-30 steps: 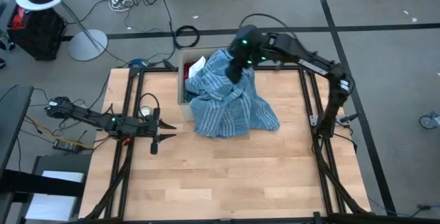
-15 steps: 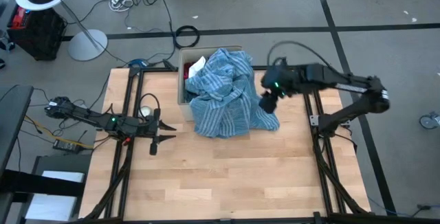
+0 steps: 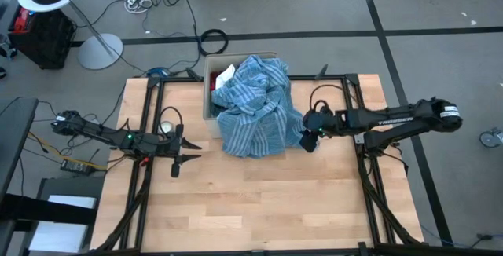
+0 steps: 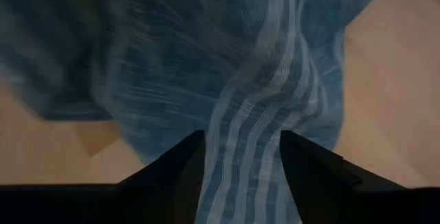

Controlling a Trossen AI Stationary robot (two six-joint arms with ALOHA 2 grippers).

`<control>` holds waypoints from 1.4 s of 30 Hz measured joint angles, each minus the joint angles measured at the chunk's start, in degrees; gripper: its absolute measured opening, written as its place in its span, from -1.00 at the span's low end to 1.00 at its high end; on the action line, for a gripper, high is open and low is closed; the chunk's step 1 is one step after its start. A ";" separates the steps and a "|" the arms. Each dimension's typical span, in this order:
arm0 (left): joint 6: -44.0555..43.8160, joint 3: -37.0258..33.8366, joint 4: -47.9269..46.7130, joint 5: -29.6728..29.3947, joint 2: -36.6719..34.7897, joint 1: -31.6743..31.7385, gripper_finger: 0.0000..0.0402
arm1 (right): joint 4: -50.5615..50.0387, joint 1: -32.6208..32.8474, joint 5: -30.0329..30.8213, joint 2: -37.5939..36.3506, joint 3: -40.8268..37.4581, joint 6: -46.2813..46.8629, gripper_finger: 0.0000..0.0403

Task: Sort clothes
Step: Put the blue striped shirt into the laundry organizer

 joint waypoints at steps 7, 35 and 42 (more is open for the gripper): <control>-0.24 0.00 -1.26 0.00 -0.01 0.00 -0.35 | 12.89 -2.50 0.01 0.36 -6.55 -0.50 0.09; -0.35 0.00 -1.26 0.71 -0.01 0.00 -0.35 | 44.25 -1.62 -7.06 18.83 -9.54 -6.29 -0.94; -0.42 0.00 -1.24 0.94 -0.02 0.00 -0.35 | 25.88 1.60 -3.22 9.38 5.31 -11.48 -0.97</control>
